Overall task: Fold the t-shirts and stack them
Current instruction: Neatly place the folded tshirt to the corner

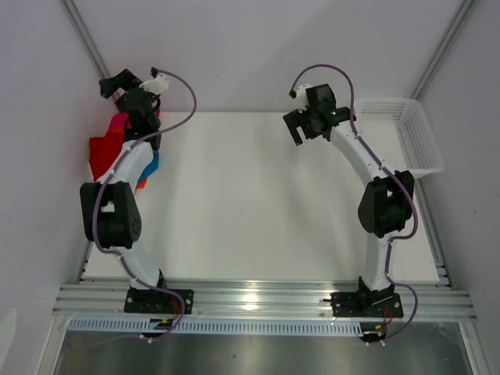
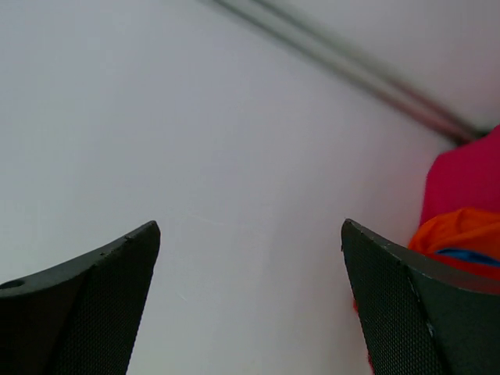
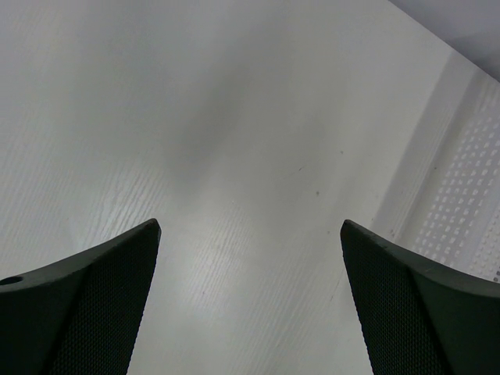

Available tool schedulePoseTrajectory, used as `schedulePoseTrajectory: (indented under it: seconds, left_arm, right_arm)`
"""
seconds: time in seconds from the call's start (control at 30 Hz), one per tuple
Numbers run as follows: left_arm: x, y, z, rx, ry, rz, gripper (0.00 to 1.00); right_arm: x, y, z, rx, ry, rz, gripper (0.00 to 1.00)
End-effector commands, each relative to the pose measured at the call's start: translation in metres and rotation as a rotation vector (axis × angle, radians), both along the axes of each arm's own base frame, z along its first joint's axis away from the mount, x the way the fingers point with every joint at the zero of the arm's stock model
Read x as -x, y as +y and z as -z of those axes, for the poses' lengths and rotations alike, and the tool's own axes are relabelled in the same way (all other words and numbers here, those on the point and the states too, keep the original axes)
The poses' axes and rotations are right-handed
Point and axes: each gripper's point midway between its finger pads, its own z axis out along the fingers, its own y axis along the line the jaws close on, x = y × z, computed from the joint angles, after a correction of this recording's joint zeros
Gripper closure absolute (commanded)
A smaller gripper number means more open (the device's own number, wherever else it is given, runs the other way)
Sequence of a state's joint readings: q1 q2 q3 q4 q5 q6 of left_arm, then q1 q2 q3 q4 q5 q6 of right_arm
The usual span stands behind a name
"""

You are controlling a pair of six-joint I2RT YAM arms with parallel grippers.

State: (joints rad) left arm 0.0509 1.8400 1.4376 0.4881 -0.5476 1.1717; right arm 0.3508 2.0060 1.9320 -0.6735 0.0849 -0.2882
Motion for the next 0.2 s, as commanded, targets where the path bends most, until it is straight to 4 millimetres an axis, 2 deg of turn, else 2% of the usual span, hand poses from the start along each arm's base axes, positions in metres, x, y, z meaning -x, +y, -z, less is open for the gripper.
schedulePoseTrajectory:
  seconds: [0.0,0.03,0.07,0.13,0.17]
  left_arm:
    - [0.015,-0.057,0.019,0.175,0.015,0.101,0.01]
    - [0.020,-0.062,0.021,0.197,0.028,0.109,0.01]
    - [0.026,-0.069,0.012,0.208,0.016,0.124,0.01]
    - [0.035,-0.086,0.024,0.248,0.052,0.157,0.01]
    - [0.042,-0.096,0.016,0.269,0.042,0.189,0.01]
  right_arm:
    - [0.002,0.007,-0.031,-0.042,-0.074,-0.011,0.01]
    - [0.002,0.006,-0.031,-0.042,-0.074,-0.009,0.00]
    - [0.003,0.007,-0.031,-0.041,-0.073,-0.013,0.01]
    - [0.003,0.006,-0.032,-0.040,-0.074,-0.011,0.01]
    - [0.003,0.006,-0.034,-0.042,-0.079,-0.013,0.01]
